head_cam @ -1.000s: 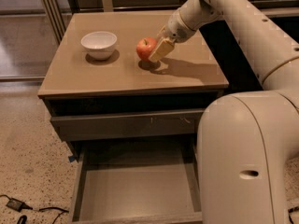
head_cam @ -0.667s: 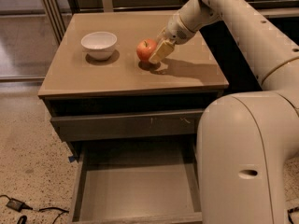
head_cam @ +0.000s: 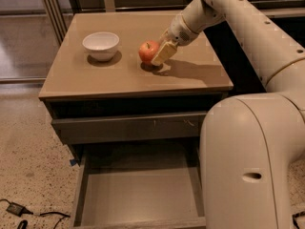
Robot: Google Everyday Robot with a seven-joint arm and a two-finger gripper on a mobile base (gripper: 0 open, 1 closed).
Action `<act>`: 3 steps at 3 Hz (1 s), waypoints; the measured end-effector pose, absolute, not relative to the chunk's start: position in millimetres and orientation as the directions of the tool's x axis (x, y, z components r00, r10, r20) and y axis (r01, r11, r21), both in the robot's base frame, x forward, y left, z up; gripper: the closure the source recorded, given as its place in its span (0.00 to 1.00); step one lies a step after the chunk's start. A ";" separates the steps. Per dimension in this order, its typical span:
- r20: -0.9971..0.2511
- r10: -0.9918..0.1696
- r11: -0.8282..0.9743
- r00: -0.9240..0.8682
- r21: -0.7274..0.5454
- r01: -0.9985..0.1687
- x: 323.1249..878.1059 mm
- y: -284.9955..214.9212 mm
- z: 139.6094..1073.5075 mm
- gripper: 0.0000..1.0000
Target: Pick apple from middle drawer and place on counter
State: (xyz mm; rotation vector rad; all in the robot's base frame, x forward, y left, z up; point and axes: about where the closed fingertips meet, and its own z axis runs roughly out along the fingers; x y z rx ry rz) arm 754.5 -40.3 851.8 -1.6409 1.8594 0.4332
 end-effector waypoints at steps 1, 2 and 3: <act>-0.635 -0.772 0.177 -0.042 -0.151 -0.973 754.5 -40.3 851.8 0.58; -0.635 -0.772 0.177 -0.042 -0.151 -0.973 754.5 -40.3 851.7 0.35; -0.635 -0.772 0.177 -0.042 -0.151 -0.973 754.5 -40.3 851.7 0.05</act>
Offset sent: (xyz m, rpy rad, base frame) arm 0.0000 0.0000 0.0000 0.0000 0.0000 0.0000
